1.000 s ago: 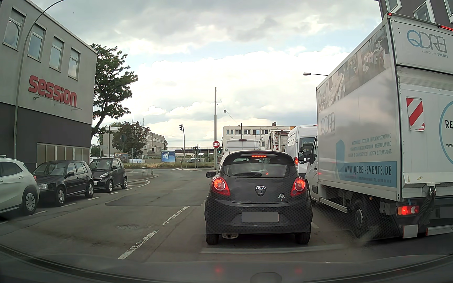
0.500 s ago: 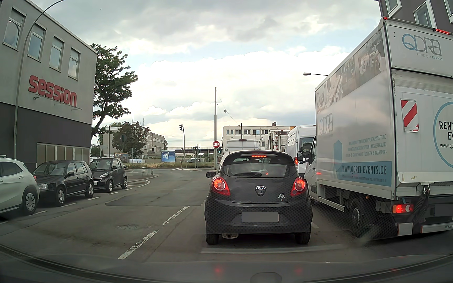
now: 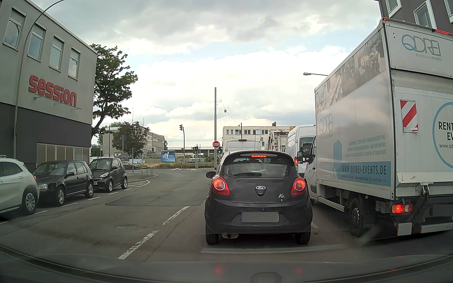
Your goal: Follow the waypoints while adhering to traffic rules and regulations
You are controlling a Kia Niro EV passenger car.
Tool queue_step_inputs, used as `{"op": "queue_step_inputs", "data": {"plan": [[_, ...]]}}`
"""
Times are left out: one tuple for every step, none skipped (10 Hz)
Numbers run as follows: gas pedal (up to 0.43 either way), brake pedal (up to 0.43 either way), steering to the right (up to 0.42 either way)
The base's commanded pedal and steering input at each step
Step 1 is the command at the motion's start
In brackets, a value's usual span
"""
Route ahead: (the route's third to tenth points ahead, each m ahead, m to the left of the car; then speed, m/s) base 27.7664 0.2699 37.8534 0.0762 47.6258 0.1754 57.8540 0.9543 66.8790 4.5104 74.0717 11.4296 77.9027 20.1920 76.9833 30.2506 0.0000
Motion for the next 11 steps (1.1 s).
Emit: {"op": "queue_step_inputs", "data": {"plan": [[0.0, 0.317, -0.001], [0.0, 0.317, -0.002], [0.0, 0.317, -0.002], [0.0, 0.317, -0.002], [0.0, 0.323, -0.002], [0.0, 0.317, -0.002], [0.0, 0.317, -0.002], [0.0, 0.317, -0.002], [0.0, 0.317, -0.002], [0.0, 0.317, -0.002], [0.0, 0.317, -0.002]]}}
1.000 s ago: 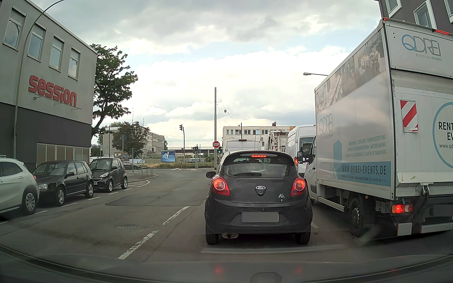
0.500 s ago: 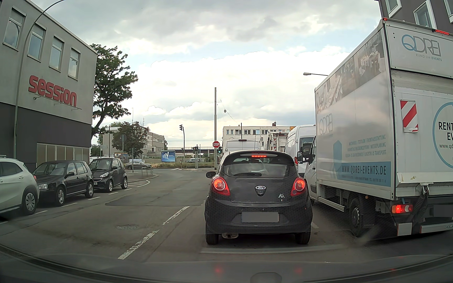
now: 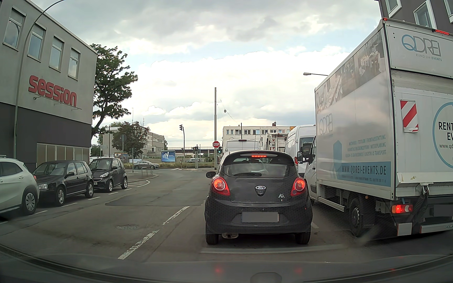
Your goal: Follow the waypoints while adhering to traffic rules and regulations
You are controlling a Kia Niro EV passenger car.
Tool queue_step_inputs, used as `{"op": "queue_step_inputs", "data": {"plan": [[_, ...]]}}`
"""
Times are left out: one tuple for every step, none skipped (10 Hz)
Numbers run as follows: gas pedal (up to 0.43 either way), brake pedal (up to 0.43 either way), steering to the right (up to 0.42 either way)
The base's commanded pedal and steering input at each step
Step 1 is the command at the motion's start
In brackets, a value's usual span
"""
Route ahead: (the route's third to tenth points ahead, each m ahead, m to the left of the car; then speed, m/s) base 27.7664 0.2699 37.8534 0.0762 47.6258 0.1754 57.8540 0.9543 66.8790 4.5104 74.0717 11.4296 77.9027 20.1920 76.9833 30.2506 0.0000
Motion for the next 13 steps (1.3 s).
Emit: {"op": "queue_step_inputs", "data": {"plan": [[0.0, 0.317, -0.002], [0.0, 0.317, -0.002], [0.0, 0.317, -0.002], [0.0, 0.317, -0.002], [0.0, 0.317, -0.002], [0.0, 0.317, -0.002], [0.0, 0.317, -0.002], [0.0, 0.317, -0.002], [0.0, 0.317, -0.002], [0.0, 0.317, -0.002], [0.0, 0.317, -0.002], [0.0, 0.317, -0.002], [0.0, 0.317, -0.002]]}}
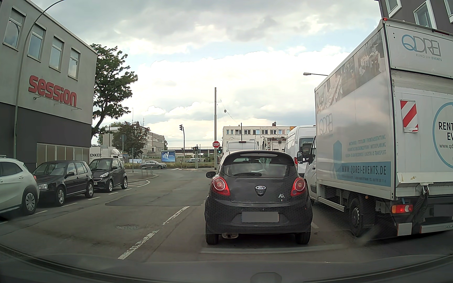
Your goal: Follow the waypoints while adhering to traffic rules and regulations
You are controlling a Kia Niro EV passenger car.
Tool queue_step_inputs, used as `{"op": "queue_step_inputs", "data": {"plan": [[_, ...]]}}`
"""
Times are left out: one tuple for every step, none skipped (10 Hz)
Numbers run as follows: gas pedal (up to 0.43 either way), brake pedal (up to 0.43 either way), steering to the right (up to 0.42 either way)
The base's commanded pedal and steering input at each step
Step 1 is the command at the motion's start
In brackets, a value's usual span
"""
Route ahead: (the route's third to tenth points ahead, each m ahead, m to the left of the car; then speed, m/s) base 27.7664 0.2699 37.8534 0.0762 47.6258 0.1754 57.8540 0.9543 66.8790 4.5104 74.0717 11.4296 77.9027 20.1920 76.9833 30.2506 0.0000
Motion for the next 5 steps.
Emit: {"op": "queue_step_inputs", "data": {"plan": [[0.0, 0.317, -0.002], [0.0, 0.317, -0.002], [0.0, 0.317, -0.002], [0.0, 0.317, -0.002], [0.0, 0.323, -0.002]]}}
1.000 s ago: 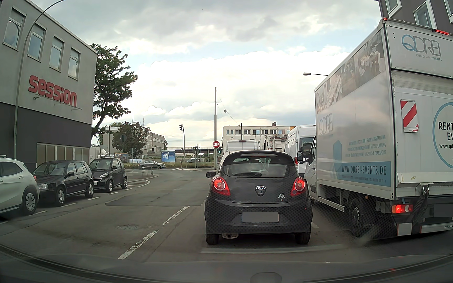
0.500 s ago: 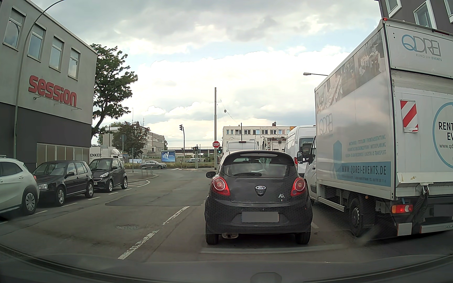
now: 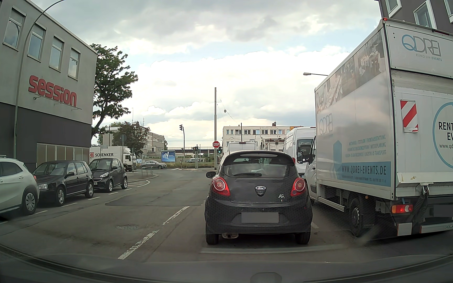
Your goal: Follow the waypoints while adhering to traffic rules and regulations
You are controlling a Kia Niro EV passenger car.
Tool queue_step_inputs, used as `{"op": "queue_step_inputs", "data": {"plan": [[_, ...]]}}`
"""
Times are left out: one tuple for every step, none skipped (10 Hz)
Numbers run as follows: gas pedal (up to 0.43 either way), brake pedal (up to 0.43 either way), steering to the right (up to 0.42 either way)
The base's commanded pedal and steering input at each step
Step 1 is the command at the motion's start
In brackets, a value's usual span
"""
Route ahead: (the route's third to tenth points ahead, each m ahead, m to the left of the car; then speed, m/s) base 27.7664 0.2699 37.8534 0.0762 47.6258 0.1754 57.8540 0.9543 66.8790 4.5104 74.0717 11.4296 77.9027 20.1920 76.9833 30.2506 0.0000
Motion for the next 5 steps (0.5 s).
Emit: {"op": "queue_step_inputs", "data": {"plan": [[0.0, 0.317, -0.001], [0.0, 0.317, -0.002], [0.0, 0.323, -0.001], [0.0, 0.317, -0.002], [0.0, 0.287, -0.001]]}}
